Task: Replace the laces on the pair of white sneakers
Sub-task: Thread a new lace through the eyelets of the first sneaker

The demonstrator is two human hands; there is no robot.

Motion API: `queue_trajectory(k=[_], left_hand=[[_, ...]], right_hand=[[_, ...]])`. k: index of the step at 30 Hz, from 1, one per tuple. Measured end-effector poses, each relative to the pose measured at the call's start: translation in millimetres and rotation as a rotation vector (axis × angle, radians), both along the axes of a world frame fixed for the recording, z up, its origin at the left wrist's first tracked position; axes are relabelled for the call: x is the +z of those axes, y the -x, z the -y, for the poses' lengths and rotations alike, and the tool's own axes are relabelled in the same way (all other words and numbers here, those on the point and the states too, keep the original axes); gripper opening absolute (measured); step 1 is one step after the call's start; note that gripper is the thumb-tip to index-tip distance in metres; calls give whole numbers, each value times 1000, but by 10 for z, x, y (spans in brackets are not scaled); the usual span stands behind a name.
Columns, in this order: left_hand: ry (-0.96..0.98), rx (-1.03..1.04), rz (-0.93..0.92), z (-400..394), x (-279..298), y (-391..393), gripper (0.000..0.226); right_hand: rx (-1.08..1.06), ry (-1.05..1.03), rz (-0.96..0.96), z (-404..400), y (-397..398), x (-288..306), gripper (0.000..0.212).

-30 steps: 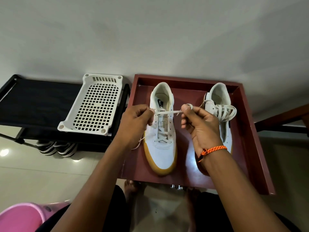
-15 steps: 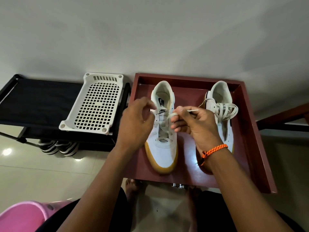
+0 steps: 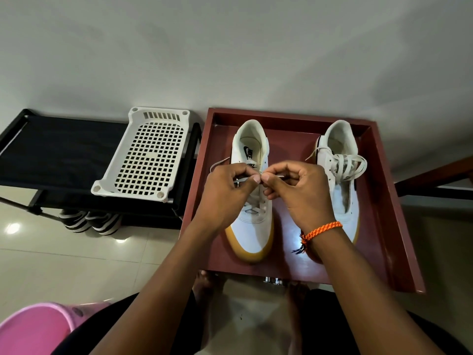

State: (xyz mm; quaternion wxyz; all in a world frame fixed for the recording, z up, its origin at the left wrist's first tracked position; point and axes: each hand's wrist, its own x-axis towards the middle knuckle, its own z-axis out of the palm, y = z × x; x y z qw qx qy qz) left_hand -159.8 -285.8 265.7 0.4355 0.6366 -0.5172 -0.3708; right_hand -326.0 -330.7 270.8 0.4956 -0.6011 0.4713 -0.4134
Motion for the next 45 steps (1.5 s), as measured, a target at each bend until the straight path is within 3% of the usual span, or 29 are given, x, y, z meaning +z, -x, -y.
queue_trajectory(k=[4,10,12,16,20,27,34,45], left_hand=[[12,66,-47,20,-41,-39,7],[-15,92,43,8,-33,-34,10],[-38,103,160,-6,-30,-29,9],[3,138,626,-67,-5,26,10],[56,119,765,-111,6,79,12],[32,186,730,-98,24,83,15],[18,138,730,-85,-30,100,13],[-167,157,150,-4,-229,103,9]], right_hand=[[-6,16,-33,6,18,7,7],[18,21,-73,3,10,-9,7],[5,17,-102,5,14,-24,8],[-69,28,-188,28,40,-90,16],[-91,41,-291,61,86,-164,15],[38,-9,-442,3,87,-211,17],[51,-22,-469,-18,83,-166,21],[75,-37,-463,-9,109,-173,25]])
